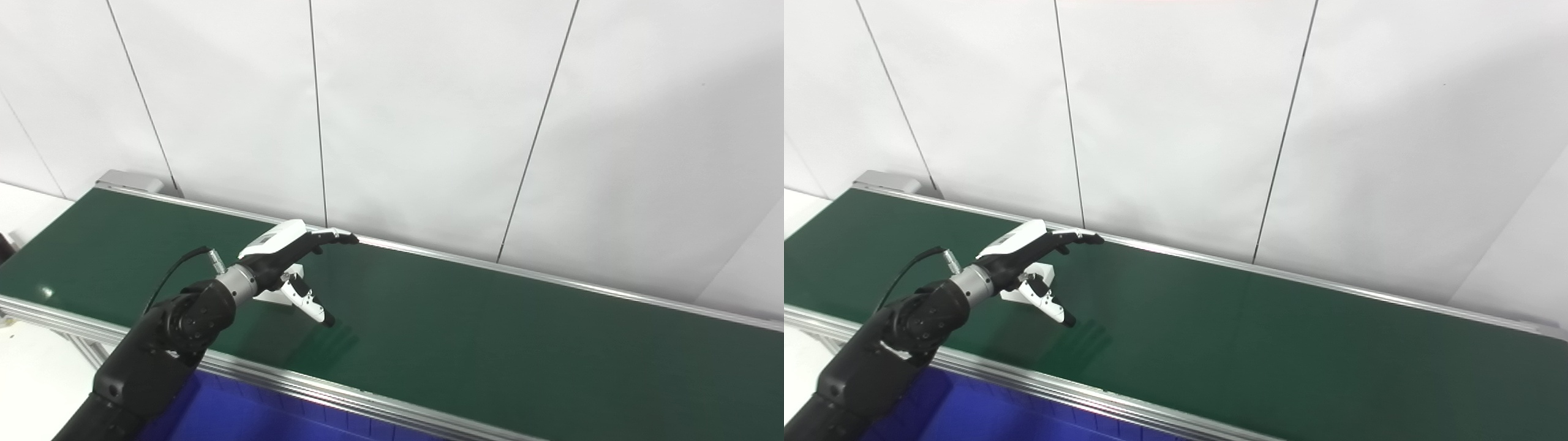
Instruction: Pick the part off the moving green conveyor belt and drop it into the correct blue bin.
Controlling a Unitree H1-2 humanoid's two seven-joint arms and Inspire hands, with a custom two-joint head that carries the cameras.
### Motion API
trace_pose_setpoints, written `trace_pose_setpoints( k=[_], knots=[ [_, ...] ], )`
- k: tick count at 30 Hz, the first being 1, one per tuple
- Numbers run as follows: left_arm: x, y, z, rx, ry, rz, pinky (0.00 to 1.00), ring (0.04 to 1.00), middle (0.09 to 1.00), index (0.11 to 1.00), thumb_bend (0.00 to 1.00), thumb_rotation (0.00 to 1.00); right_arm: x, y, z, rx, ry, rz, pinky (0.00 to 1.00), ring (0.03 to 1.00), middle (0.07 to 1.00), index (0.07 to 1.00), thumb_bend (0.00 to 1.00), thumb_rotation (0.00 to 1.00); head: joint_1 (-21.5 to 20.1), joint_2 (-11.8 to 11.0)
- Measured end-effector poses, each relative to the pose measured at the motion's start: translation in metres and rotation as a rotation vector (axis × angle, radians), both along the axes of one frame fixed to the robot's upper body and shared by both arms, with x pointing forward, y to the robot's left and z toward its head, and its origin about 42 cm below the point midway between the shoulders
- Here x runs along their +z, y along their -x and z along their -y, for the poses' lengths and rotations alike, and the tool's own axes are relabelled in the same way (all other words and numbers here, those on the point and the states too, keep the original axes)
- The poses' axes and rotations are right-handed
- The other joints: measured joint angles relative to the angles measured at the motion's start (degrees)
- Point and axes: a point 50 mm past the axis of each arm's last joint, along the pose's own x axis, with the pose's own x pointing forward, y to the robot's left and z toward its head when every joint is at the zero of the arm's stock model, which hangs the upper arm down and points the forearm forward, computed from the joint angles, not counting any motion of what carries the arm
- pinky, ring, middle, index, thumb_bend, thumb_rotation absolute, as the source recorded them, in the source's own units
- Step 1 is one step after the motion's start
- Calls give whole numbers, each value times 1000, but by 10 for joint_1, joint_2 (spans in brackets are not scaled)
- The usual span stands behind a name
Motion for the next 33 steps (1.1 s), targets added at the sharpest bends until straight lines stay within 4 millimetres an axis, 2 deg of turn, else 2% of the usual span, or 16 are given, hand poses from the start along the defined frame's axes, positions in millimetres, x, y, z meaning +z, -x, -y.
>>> trace_pose_setpoints(
  k=[11,17,26,33],
  knots=[
    [-8,-19,-8,32,-141,-31,855,887,882,841,911,104,-1,2,0,2,-3,-5,653,758,826,891,635,893,-1,1],
    [-12,-27,-12,49,-162,-48,857,897,886,848,917,119,-1,2,-1,1,-8,-6,659,761,825,892,647,895,-2,2],
    [-18,-33,-20,72,-171,-78,835,895,886,852,906,79,-1,3,-1,1,-8,-7,654,756,823,891,640,896,-4,3],
    [-15,-45,-15,62,-193,-78,858,891,881,845,912,52,0,3,-1,2,-8,-7,655,753,820,892,609,882,-6,4]
  ],
)
